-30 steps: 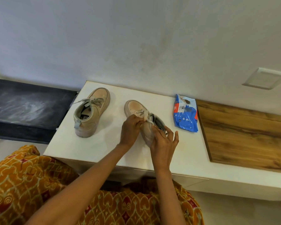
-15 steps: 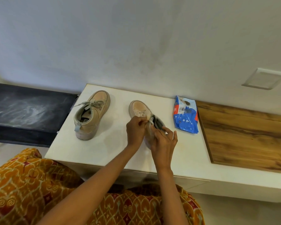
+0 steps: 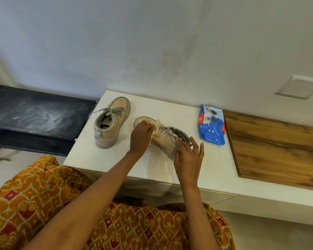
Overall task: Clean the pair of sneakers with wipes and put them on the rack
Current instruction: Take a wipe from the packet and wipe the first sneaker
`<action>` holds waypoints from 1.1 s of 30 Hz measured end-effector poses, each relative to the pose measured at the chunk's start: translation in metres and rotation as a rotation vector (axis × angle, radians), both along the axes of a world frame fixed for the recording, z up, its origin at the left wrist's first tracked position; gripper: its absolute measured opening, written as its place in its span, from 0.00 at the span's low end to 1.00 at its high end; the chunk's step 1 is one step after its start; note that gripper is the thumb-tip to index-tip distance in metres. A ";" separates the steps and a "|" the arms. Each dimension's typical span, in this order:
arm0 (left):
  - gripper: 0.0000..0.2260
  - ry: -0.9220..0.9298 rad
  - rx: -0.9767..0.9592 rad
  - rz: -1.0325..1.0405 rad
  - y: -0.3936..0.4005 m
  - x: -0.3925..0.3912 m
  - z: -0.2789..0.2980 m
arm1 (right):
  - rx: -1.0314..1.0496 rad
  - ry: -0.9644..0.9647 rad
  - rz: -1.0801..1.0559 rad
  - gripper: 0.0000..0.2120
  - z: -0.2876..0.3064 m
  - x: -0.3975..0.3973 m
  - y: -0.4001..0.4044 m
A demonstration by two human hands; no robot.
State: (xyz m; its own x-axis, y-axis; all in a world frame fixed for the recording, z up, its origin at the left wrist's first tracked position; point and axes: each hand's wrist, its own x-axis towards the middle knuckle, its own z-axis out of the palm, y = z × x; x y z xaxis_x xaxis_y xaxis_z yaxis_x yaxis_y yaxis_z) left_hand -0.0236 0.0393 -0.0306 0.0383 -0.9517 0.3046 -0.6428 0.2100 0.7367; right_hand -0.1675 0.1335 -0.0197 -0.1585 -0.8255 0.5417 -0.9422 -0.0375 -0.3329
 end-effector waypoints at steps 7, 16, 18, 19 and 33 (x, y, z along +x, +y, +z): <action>0.10 -0.093 0.069 0.156 -0.023 0.008 -0.001 | 0.008 0.045 -0.038 0.20 -0.004 0.002 -0.005; 0.09 -0.273 -0.004 -0.025 -0.020 0.020 -0.003 | -0.002 0.047 -0.041 0.20 -0.002 0.004 -0.003; 0.06 -0.349 -0.050 -0.022 -0.028 0.029 -0.001 | 0.001 0.052 -0.044 0.20 -0.001 0.004 -0.002; 0.05 -0.377 -0.078 -0.015 -0.032 0.032 0.000 | 0.001 0.050 -0.044 0.20 -0.001 0.005 -0.002; 0.09 -0.600 -0.003 -0.242 -0.048 0.026 0.009 | -0.027 0.030 -0.077 0.21 -0.003 0.003 -0.006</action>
